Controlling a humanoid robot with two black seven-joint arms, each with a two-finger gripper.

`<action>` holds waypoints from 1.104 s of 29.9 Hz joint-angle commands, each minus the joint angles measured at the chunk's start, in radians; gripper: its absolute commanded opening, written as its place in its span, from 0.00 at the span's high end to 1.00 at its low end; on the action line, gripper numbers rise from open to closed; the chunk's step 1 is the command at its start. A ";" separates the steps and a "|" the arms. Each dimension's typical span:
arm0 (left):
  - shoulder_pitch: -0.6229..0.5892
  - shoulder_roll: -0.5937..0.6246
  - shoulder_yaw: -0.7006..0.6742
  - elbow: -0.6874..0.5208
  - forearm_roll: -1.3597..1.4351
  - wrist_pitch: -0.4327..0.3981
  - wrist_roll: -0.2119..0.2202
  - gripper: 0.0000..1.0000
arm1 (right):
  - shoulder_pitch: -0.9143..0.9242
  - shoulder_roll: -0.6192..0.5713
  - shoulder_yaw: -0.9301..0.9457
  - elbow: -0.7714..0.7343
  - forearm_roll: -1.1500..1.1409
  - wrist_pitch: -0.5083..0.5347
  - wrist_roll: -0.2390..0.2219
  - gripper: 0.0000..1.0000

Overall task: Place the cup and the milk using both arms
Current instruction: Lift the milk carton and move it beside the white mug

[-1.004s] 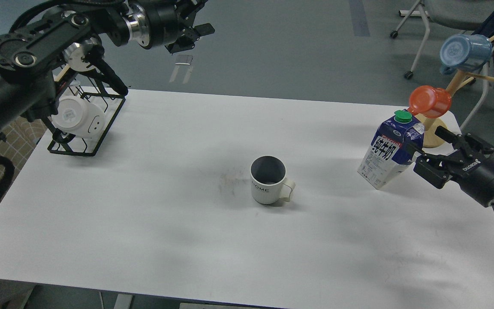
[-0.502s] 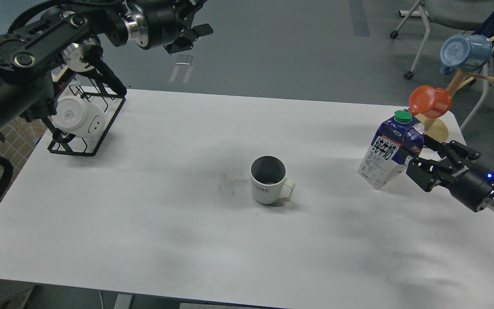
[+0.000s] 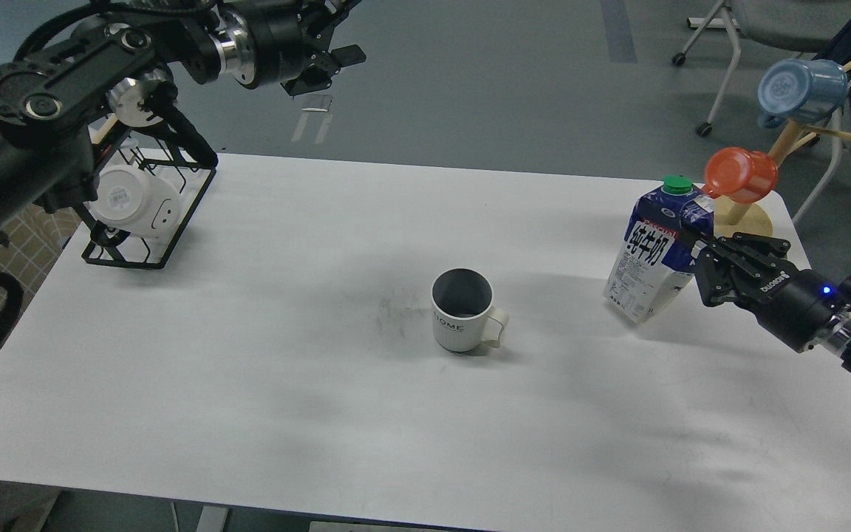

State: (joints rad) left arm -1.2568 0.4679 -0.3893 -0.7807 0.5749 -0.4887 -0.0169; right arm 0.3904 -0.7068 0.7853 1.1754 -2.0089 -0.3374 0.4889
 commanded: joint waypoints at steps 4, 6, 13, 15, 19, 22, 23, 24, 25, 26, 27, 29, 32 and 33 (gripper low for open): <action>0.000 -0.003 0.000 0.000 0.000 0.000 0.000 0.03 | 0.033 0.006 0.002 0.113 -0.011 -0.002 0.000 1.00; 0.000 -0.003 0.000 0.000 0.000 0.000 0.000 0.03 | 0.044 0.013 0.002 0.113 -0.036 0.000 0.000 1.00; 0.000 0.000 0.001 0.000 0.000 0.000 0.000 0.03 | 0.067 0.133 -0.001 0.087 -0.173 -0.003 0.000 1.00; 0.004 0.001 0.001 0.000 0.000 0.000 0.000 0.03 | 0.068 0.173 -0.001 0.061 -0.173 -0.018 0.000 1.00; 0.010 0.003 0.001 0.000 0.000 0.000 0.000 0.03 | 0.091 0.227 -0.001 -0.009 -0.173 -0.069 0.000 1.00; 0.016 0.003 0.001 0.000 0.000 0.000 0.000 0.03 | 0.093 0.243 -0.003 -0.017 -0.173 -0.078 0.000 1.00; 0.016 0.003 0.001 0.000 0.000 0.000 0.000 0.03 | 0.093 0.247 -0.004 -0.019 -0.173 -0.081 0.000 1.00; 0.016 0.003 0.001 0.000 0.000 0.000 0.000 0.03 | 0.093 0.257 -0.006 -0.025 -0.173 -0.097 0.000 1.00; 0.017 0.003 0.001 0.000 0.000 0.000 0.000 0.03 | 0.090 0.263 -0.006 -0.031 -0.173 -0.104 0.000 1.00; 0.017 0.003 0.001 0.000 0.000 0.000 0.000 0.03 | 0.088 0.268 -0.006 -0.036 -0.173 -0.113 0.000 1.00; 0.017 0.003 0.001 0.000 0.000 0.000 0.000 0.03 | 0.085 0.280 -0.006 -0.043 -0.173 -0.129 0.000 1.00; 0.016 0.003 0.001 0.000 0.000 0.000 0.000 0.03 | 0.084 0.293 -0.011 -0.043 -0.173 -0.140 0.000 1.00; 0.017 0.003 0.003 0.000 0.002 0.000 0.000 0.03 | 0.082 0.297 -0.031 -0.045 -0.173 -0.143 0.000 1.00; 0.017 0.003 0.003 0.000 0.002 0.000 0.000 0.03 | 0.081 0.299 -0.037 -0.045 -0.173 -0.143 0.000 1.00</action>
State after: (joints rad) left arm -1.2398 0.4710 -0.3879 -0.7808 0.5764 -0.4886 -0.0169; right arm 0.4735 -0.4127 0.7633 1.1315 -2.1817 -0.4775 0.4888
